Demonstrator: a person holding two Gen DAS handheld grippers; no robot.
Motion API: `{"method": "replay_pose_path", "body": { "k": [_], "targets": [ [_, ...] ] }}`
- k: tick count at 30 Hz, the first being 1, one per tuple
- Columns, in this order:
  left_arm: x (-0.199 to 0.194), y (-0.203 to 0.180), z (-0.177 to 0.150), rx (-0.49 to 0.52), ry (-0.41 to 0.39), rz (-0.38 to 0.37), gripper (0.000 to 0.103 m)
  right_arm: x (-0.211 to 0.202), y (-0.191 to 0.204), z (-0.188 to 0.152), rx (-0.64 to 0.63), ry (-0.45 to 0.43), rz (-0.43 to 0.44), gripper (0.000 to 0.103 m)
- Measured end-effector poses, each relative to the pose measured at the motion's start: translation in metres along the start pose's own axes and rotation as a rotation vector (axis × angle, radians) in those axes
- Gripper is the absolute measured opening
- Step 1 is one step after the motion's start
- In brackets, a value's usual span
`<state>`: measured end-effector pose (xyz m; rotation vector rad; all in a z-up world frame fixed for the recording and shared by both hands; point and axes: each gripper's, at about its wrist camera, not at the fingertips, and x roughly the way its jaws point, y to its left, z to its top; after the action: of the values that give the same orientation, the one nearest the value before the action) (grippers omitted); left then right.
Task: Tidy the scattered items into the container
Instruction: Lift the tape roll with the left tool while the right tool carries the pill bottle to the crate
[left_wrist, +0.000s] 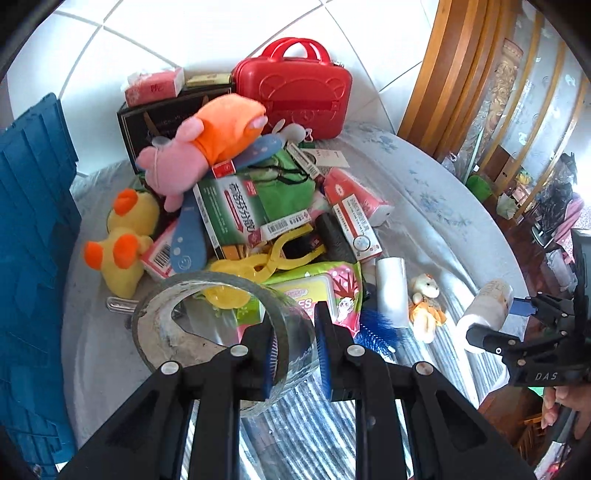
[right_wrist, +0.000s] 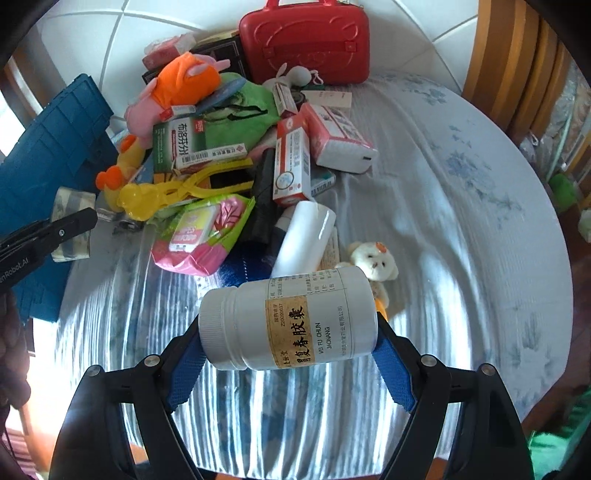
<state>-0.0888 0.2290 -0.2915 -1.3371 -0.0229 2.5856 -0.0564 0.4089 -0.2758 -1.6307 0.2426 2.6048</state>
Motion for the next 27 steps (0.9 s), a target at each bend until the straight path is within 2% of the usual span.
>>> {"method": "replay_pose_path", "body": {
  "k": [11, 15, 27],
  "targets": [
    [-0.078, -0.001, 0.043, 0.011, -0.101, -0.007, 0.019, -0.08, 0.012, 0.033, 0.049, -0.142, 0.027, 0.082],
    [-0.101, -0.001, 0.054, 0.03, -0.107, 0.002, 0.019, -0.106, 0.021, 0.046, 0.059, -0.192, 0.038, 0.082],
    [-0.169, -0.004, 0.069, 0.111, -0.19, 0.057, 0.019, -0.159, 0.06, 0.068, 0.045, -0.287, 0.088, 0.082]
  ]
}}
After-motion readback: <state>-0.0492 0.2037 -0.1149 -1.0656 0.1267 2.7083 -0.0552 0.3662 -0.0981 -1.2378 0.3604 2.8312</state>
